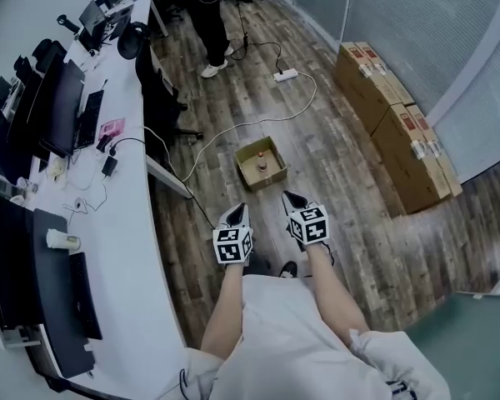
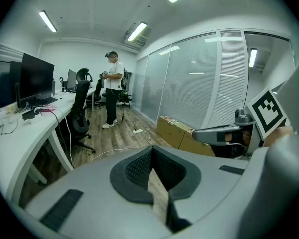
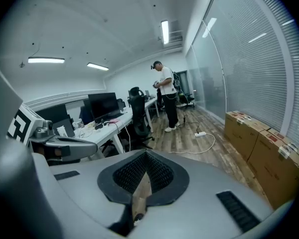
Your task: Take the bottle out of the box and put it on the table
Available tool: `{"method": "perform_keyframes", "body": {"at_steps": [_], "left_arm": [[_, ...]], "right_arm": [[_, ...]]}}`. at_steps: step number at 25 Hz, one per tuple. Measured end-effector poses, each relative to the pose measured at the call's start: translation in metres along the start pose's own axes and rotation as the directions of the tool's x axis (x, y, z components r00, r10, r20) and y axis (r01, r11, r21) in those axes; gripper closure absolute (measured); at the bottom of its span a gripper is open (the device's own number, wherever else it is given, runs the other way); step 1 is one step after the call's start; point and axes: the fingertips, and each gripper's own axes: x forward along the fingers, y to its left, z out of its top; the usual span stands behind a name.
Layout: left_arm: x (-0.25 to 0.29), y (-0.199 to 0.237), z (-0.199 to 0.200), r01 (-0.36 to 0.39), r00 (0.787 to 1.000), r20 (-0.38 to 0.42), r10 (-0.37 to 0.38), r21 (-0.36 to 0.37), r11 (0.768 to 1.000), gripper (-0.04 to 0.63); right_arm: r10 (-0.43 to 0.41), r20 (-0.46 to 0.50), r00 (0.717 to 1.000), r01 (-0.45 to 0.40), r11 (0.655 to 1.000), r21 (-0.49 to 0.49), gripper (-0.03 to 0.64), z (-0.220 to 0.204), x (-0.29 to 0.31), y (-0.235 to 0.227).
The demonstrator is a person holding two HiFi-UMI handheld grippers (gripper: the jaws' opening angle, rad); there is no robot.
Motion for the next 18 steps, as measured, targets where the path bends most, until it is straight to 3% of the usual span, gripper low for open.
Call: {"method": "perform_keyframes", "body": {"at_steps": [10, 18], "left_arm": [[0.018, 0.010, 0.013, -0.001, 1.000, 0.010, 0.001, 0.002, 1.000, 0.581], [0.056, 0.041, 0.028, -0.023, 1.000, 0.019, 0.024, -0.056, 0.998, 0.582]], "right_arm": [[0.021, 0.024, 0.999, -0.021, 1.000, -0.003, 0.578, 0.013, 0.016, -0.006], [0.022, 0.025, 0.999, -0.022, 1.000, 0.008, 0.578, 0.036, 0.055, -0.033]]}}
